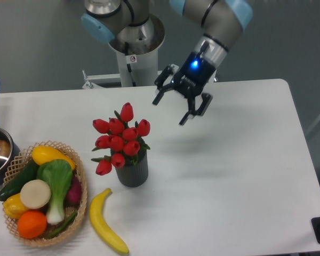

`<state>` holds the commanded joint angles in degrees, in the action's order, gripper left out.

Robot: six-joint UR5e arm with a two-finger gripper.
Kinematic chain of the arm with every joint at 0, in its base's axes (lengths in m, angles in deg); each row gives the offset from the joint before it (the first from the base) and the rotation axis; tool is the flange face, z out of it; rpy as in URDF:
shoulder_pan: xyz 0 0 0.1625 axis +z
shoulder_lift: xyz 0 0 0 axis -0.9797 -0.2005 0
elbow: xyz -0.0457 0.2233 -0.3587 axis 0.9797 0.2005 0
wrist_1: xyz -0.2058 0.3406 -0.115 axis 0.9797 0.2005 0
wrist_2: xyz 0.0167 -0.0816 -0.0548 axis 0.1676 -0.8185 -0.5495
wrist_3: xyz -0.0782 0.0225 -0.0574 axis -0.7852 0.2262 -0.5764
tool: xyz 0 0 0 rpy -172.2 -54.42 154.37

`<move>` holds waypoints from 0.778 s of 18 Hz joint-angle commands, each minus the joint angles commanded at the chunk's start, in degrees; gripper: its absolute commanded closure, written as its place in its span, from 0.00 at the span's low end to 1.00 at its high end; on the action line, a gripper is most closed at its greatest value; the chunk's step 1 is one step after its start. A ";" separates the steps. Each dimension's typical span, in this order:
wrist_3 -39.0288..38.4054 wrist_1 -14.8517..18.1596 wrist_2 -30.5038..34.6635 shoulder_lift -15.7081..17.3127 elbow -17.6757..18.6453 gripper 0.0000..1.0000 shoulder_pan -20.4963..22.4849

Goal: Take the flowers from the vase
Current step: 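Lower the open gripper toward the red tulip stems above the black vase, then close the gripper around the tulip stems just above the vase rim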

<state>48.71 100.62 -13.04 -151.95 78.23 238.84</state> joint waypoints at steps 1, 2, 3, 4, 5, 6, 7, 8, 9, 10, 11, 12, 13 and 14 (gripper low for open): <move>-0.26 0.00 -0.09 -0.27 -0.09 0.00 -0.62; -0.35 0.00 -0.09 -0.53 -0.09 0.00 -0.80; -0.35 0.00 -0.78 -0.88 -0.18 0.00 -0.97; -0.44 -0.09 -2.27 -1.50 -0.35 0.00 -1.24; -0.44 -0.09 -3.94 -1.94 -0.62 0.00 -1.41; -0.53 -0.18 -4.91 -2.11 -0.62 0.00 -1.41; -0.53 -0.27 -5.36 -2.20 -0.70 0.00 -1.68; -0.62 -0.44 -6.06 -2.64 -0.79 0.00 -1.94; -0.62 -0.44 -7.02 -3.08 -1.14 0.00 -2.29; -0.70 -0.62 -7.47 -3.43 -1.67 0.00 -2.47; -0.71 -0.79 -7.47 -3.96 -2.28 0.00 -2.73; -0.71 -1.32 -7.47 -4.66 -2.98 0.00 -3.52; -0.71 -1.93 -7.38 -5.27 -3.51 0.00 -4.22; -0.71 -2.72 -7.38 -6.06 -3.69 0.00 -4.66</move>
<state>48.00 97.90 -20.42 -158.02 74.53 234.18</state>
